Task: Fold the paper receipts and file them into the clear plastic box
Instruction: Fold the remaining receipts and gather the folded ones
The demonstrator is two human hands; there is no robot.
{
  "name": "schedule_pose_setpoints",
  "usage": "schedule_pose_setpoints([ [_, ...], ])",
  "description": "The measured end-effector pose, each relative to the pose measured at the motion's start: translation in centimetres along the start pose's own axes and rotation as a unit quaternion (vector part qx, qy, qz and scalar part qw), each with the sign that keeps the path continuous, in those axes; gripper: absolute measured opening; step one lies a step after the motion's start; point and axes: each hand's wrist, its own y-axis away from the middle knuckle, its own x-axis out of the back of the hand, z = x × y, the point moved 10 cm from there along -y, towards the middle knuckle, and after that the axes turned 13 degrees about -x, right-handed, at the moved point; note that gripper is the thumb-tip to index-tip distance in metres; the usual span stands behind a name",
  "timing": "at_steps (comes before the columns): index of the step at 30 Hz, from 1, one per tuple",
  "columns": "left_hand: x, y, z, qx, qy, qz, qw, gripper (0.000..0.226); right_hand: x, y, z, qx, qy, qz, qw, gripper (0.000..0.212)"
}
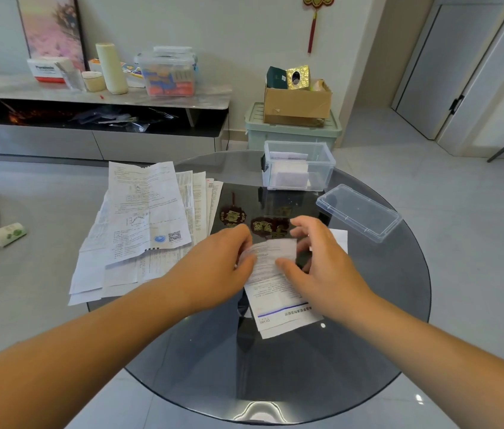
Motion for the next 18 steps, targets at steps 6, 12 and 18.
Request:
schedule_pose_setpoints([
  [6, -0.5, -0.6, -1.6, 0.044, 0.003, 0.018, 0.999, 0.028, 0.1, 0.1, -1.4, 0.089, 0.088, 0.062, 0.990, 0.014],
  [12, -0.7, -0.4, -0.5, -0.045, -0.085, 0.006, 0.995, 0.037, -3.3, 0.3, -0.4, 0.145, 0.191, -0.049, 0.970, 0.045],
  [18, -2.0, -0.2, -0.3, -0.071, -0.111, -0.090, 0.987, 0.040, -3.5, 0.9, -0.2, 0.155, 0.235, -0.075, 0.957, 0.056],
])
